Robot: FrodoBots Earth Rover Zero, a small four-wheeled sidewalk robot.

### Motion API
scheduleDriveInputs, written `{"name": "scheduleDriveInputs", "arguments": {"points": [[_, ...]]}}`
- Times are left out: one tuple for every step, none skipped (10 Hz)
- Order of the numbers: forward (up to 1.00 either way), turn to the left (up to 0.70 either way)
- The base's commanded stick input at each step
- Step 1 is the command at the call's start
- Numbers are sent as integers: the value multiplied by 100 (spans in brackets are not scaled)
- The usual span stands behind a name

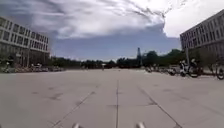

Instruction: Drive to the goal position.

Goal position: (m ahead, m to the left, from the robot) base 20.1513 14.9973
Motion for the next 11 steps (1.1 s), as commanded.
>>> {"name": "scheduleDriveInputs", "arguments": {"points": [[70,0],[70,0],[70,0],[70,0],[70,0],[70,0],[70,0],[70,0],[70,0],[70,0],[70,0]]}}
